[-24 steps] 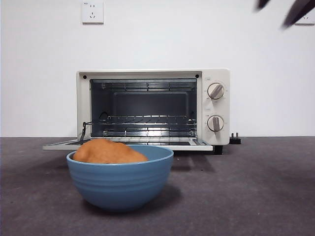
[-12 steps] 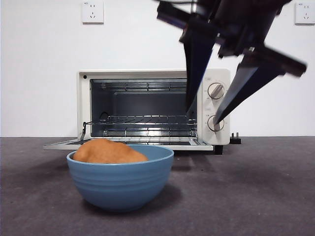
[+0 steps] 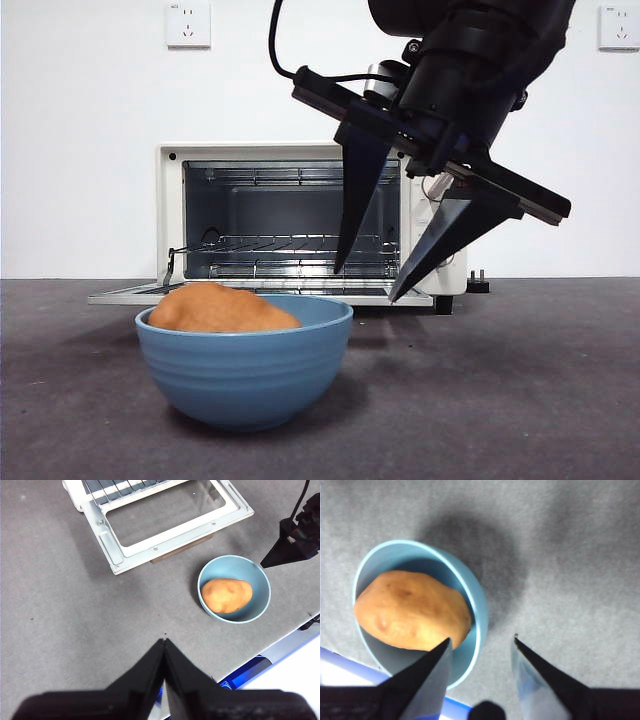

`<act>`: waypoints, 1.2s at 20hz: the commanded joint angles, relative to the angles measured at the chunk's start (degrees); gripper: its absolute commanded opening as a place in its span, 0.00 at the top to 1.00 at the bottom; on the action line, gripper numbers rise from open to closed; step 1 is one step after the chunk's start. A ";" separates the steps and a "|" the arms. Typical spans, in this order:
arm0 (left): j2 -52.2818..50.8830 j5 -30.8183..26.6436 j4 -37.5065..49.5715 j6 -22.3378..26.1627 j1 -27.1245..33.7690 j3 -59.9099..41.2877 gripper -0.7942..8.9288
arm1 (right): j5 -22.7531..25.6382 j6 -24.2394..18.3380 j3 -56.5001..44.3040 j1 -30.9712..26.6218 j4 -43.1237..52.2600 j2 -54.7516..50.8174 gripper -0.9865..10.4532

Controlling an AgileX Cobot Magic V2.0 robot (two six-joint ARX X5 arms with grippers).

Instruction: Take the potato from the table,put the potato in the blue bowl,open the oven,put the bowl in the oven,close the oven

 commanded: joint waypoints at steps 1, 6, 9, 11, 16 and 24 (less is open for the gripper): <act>-0.20 -0.15 0.63 -0.17 0.02 -0.15 0.92 | 0.09 1.27 -0.57 1.29 0.79 1.88 0.74; -0.20 -0.15 0.74 -0.15 0.02 -0.15 0.92 | 0.87 1.90 -0.57 2.71 0.59 5.86 0.78; -0.20 -0.15 0.74 -0.15 0.02 -0.15 0.92 | 2.84 1.90 -0.55 2.84 0.87 6.25 0.92; -0.20 -0.15 0.76 -0.13 0.02 -0.15 0.92 | 2.80 2.14 -0.44 2.78 0.70 6.21 0.92; -0.20 -0.15 0.81 0.07 0.02 -0.15 0.92 | 2.97 3.04 4.83 2.75 -3.58 6.14 0.92; -0.20 -0.15 2.99 0.22 0.02 -0.15 0.92 | 6.84 10.93 20.81 -3.43 -9.22 6.32 0.92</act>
